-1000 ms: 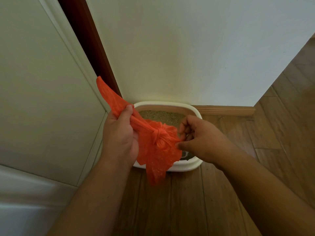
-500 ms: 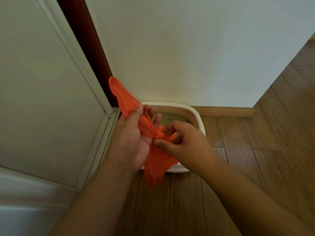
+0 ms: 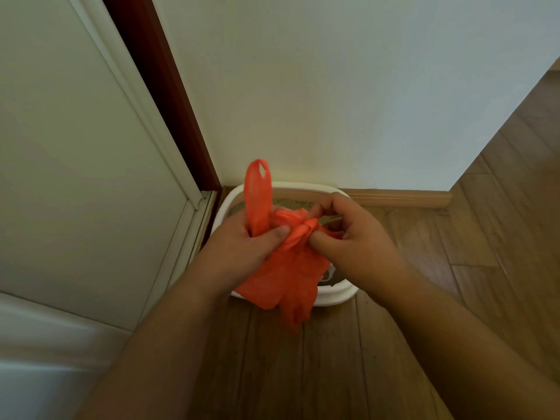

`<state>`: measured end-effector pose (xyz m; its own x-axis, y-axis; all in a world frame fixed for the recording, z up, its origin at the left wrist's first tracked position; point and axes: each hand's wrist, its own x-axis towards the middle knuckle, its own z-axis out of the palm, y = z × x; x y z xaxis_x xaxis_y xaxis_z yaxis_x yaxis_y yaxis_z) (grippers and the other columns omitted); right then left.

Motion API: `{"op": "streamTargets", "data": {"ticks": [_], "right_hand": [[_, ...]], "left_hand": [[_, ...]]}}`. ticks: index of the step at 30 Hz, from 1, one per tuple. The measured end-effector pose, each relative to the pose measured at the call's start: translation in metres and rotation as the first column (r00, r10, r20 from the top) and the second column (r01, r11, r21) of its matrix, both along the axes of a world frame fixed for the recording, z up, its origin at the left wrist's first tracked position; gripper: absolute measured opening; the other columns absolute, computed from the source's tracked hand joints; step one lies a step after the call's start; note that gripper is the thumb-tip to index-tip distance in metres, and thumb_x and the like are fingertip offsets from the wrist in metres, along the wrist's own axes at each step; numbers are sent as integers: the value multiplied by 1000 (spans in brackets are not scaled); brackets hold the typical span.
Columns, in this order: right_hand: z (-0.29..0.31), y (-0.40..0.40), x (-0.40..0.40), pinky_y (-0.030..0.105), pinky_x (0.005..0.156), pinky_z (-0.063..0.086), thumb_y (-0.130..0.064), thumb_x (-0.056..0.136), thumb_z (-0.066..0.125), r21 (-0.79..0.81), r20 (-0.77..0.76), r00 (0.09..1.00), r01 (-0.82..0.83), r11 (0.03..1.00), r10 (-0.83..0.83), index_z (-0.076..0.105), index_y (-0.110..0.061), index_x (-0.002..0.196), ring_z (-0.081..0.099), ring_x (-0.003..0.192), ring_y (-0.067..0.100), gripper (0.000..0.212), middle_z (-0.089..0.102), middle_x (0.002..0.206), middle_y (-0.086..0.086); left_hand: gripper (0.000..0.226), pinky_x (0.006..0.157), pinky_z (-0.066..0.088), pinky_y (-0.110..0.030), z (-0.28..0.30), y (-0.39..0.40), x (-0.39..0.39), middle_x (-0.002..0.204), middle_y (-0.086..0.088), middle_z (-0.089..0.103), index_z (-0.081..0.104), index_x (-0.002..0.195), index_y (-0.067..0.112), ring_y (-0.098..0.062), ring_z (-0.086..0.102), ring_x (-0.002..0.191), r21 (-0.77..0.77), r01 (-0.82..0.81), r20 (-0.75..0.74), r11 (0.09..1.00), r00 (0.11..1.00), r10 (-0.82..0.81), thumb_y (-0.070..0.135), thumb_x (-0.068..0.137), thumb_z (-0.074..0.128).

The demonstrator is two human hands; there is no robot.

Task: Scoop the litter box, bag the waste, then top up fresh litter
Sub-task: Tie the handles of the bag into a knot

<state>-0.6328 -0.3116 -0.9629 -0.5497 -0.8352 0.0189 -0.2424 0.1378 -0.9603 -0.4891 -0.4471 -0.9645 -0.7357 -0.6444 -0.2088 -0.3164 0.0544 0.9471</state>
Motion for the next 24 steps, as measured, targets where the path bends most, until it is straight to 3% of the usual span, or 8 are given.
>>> {"op": "streamTargets", "data": {"ticks": [2,5,9,11,15,19,21,24], "right_hand": [[2,-1,1,40,67,61,-15,91,69,-3,-4,1000,-12,1000,12,66,-26,100,65,75,14,14,68,85,-17],[2,1,2,44,73,62,-25,88,72,3,-8,999,-38,999,38,66,-33,105,68,85,13,20,70,93,-14],[0,3,2,22,75,61,-38,78,84,45,-85,993,-80,996,83,64,-39,111,64,95,-3,38,65,97,-22],[-1,0,2,18,73,56,-30,80,85,6,-168,986,-11,1000,12,68,-35,105,62,92,-2,30,66,93,-22],[-1,0,-4,28,74,60,-20,83,82,-13,-182,983,10,1000,-13,69,-33,95,64,86,5,22,67,90,-19],[-2,1,-5,34,73,61,-15,83,80,4,-204,978,32,999,-30,70,-33,93,65,80,7,22,67,84,-18],[-3,1,-6,36,73,61,-14,83,80,11,-202,978,58,998,-55,72,-32,93,65,79,7,22,68,82,-16],[-3,2,-13,38,73,62,-15,80,82,20,-158,984,90,996,-86,73,-35,90,68,80,12,24,70,82,-12]], "left_hand": [[28,96,58,-54,-4,2,-2,106,7,79,76,111,42,-21,74,105,0,-42,-53,999,998,42,53,85,78],[15,94,59,-55,-7,7,-8,103,3,79,77,106,38,-23,75,102,31,-106,-130,994,985,109,43,92,74],[13,97,56,-62,-8,11,-12,105,-6,79,78,103,33,-32,75,105,134,-158,-198,978,963,183,39,93,71],[9,99,55,-58,-8,10,-13,102,-6,79,78,95,34,-31,74,105,150,-192,-228,970,948,223,32,96,69],[29,91,57,-48,-3,4,-13,84,1,74,78,81,34,-21,70,87,206,-298,-230,932,911,343,20,102,63],[17,100,56,-56,-1,7,-10,100,-9,79,80,94,28,-30,75,101,258,-205,-107,944,965,238,21,101,66],[17,97,56,-51,-1,10,-13,99,-7,79,77,100,26,-29,74,99,274,-223,-92,936,962,256,13,97,66],[49,86,58,-41,7,7,-13,114,7,71,60,126,37,-16,71,105,274,-350,-231,896,880,414,5,89,65]]}}
